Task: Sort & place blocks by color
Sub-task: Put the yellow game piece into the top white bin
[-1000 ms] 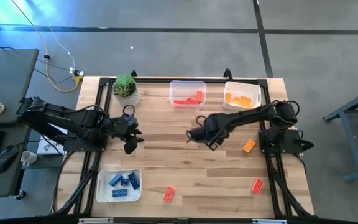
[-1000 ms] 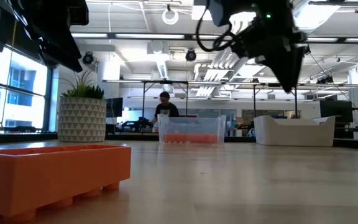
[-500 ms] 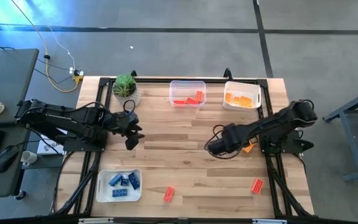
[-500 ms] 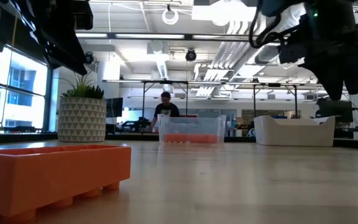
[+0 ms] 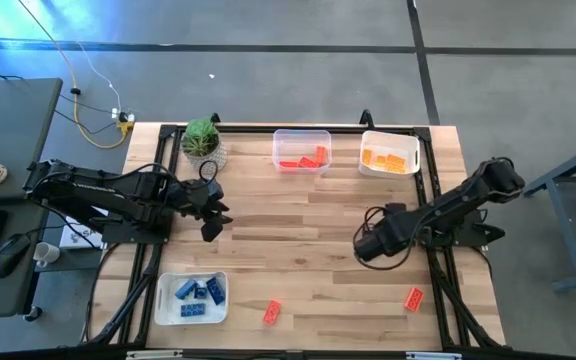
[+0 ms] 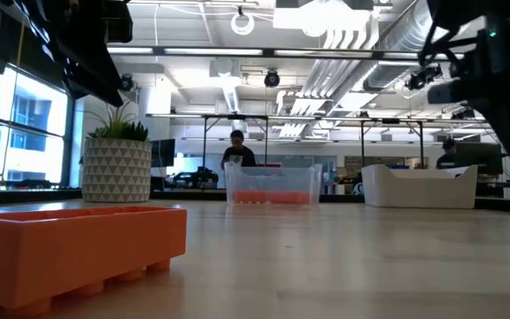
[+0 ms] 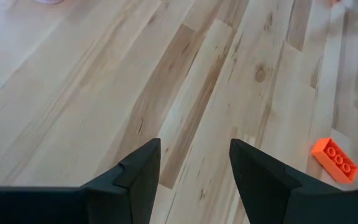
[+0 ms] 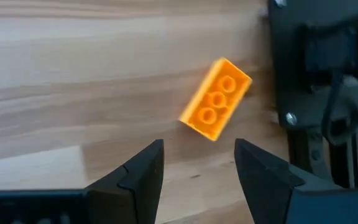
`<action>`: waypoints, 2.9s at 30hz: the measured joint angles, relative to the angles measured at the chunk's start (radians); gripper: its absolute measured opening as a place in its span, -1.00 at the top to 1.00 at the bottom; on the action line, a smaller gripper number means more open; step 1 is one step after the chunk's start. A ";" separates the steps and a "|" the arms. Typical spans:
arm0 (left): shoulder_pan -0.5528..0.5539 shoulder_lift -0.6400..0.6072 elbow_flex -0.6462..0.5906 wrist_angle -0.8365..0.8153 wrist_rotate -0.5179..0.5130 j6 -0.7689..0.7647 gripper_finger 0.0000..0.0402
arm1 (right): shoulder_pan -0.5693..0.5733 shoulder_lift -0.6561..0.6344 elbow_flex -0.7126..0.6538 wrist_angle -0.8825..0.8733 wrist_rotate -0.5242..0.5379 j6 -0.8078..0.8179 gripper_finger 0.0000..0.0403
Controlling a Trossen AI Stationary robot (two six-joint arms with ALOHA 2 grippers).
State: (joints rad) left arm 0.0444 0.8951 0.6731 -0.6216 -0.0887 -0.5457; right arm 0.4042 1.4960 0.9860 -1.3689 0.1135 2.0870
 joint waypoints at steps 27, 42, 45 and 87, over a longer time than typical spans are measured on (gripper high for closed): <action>0.000 0.000 0.000 0.059 0.033 0.021 0.11 | -0.002 0.002 -0.157 0.081 0.019 0.117 0.10; 0.001 0.000 0.000 0.059 0.009 0.026 0.11 | 0.054 0.002 -0.157 0.121 -0.159 -0.158 0.03; 0.001 0.000 0.000 0.064 0.008 0.026 0.11 | 0.043 0.002 -0.156 0.121 -0.126 -0.299 -0.05; 0.001 0.000 0.000 0.116 -0.002 -0.002 0.11 | -0.033 0.002 -0.266 0.208 -0.056 -1.922 -0.15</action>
State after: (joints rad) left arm 0.0456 0.8955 0.6727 -0.5056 -0.0902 -0.5472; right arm 0.3714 1.4975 0.7199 -1.1612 0.0574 0.1647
